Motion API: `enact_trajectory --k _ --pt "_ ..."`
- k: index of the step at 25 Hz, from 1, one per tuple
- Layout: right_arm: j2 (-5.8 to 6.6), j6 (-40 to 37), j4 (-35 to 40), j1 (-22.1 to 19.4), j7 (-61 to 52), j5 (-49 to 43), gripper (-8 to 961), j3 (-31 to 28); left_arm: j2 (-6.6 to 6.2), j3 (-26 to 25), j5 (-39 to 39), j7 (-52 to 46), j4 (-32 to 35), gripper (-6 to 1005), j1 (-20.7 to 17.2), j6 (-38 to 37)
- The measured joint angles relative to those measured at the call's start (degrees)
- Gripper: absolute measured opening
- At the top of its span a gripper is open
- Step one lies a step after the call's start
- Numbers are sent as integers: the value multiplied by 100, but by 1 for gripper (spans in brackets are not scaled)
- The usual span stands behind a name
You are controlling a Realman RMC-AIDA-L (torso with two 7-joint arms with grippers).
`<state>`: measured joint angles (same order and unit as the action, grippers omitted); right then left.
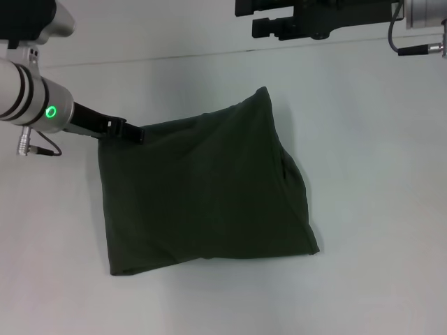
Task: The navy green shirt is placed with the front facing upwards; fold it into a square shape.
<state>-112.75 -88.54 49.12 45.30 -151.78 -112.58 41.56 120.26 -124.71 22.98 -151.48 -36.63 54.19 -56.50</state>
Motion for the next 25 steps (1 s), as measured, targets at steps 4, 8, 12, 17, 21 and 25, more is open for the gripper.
enact_trajectory --k 4,8,12,17,21,25 --pt "0 -14 -2 -14 0 0 666 -47 -39 39 -183 -167 22 814 30 -24" --pt "0 -18 -2 -14 0 -1 666 -61 -22 45 -267 -200 39 689 57 -11" --pt "0 -24 -2 -16 2 -1 666 -61 1 45 -268 -202 44 534 88 27" --pt "23 -24 -74 -26 15 -1 666 -61 7 42 -269 -210 50 355 106 19" --pt "54 0 -198 -11 48 -1 666 -64 0 40 -268 -213 24 267 105 -16" --pt "65 7 -237 -4 60 -1 666 -67 -44 36 -268 -271 -6 178 61 -39"
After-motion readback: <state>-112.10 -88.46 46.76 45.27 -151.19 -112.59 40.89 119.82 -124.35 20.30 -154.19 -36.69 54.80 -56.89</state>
